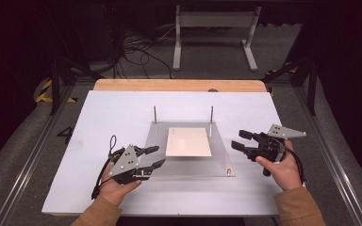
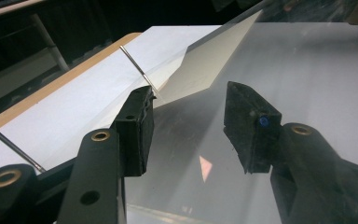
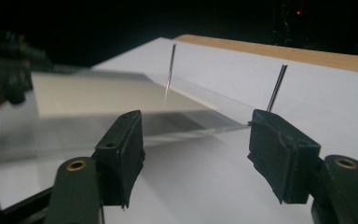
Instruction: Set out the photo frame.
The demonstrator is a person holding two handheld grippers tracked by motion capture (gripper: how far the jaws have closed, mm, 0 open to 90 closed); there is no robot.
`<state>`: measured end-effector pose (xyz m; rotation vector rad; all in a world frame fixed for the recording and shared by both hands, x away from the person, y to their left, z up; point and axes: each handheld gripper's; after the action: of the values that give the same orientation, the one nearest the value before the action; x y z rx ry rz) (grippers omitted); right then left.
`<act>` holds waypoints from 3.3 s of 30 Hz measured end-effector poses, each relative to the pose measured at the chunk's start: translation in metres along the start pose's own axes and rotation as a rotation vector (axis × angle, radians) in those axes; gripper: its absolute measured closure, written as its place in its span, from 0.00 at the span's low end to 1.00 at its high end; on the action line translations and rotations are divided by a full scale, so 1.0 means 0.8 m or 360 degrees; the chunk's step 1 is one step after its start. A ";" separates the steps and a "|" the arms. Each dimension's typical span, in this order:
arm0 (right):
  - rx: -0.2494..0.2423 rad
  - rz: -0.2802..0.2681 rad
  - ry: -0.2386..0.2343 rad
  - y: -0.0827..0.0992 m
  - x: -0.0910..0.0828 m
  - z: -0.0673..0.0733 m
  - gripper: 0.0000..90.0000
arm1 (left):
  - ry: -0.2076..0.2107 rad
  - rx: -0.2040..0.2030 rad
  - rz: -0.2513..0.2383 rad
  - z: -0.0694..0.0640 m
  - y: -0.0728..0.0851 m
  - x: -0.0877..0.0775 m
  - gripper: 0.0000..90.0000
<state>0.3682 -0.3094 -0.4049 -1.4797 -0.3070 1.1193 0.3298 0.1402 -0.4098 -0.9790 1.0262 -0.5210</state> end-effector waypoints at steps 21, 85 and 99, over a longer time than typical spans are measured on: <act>-0.0647 0.0065 -0.0173 -0.017 0.014 0.100 0.23 | 0.0034 -0.0006 0.0001 0.007 -0.004 -0.001 0.58; -0.0670 -0.0468 -0.0257 -0.091 -0.063 0.168 0.85 | 0.0076 -0.0060 -0.0485 -0.023 -0.103 -0.101 0.69; -0.0481 -0.0416 -0.0415 -0.098 -0.072 0.169 0.85 | 0.0228 -0.0190 -0.0459 -0.030 -0.111 -0.114 0.75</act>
<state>0.2669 -0.2463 -0.2889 -1.5006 -0.8581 1.0849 0.2732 0.1553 -0.2943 -1.2189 1.0584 -0.7838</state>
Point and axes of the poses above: each handheld gripper's, and its own axes: x roughly forward along the jaws, y roughly out of its underside, z roughly to its left, and after that the axes turned 9 degrees about z, right-handed
